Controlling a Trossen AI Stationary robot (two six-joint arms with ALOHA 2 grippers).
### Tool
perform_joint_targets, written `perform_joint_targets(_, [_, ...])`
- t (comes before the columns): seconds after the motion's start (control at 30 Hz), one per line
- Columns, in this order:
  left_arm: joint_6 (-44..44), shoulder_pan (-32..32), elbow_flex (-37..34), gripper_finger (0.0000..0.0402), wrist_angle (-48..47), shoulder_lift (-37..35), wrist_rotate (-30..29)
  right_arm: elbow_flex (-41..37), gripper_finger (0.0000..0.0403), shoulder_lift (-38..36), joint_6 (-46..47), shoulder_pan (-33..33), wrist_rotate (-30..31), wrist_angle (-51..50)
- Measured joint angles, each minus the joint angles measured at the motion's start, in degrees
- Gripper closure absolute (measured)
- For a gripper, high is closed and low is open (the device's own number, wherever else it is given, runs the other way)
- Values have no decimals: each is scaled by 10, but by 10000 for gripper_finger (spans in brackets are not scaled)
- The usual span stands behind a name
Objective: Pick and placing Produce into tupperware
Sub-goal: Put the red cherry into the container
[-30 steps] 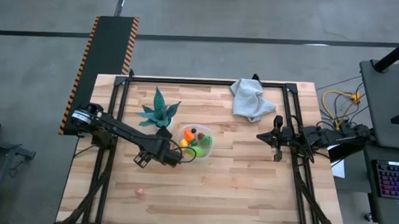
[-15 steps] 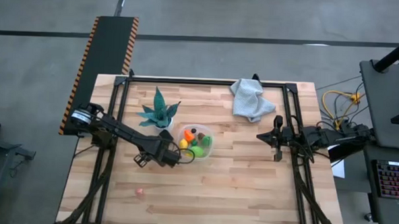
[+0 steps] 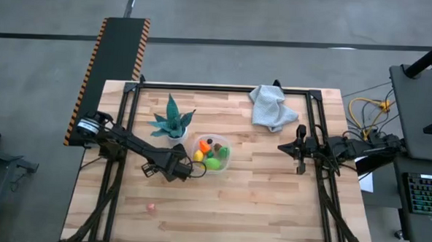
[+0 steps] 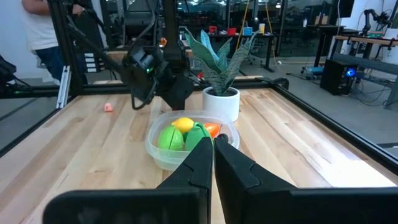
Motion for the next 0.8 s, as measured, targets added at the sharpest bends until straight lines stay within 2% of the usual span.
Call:
perform_joint_targets(0.3, [18,0,-2,196,27,0,-18,0,394,0,0,0,0,1])
perform_joint_targets(0.43, [51,0,-1,196,40,0,-26,0,394,0,0,0,0,1])
perform_joint_targets(0.8, [58,0,-7,196,51,-1,-28,0,394,0,0,0,0,0])
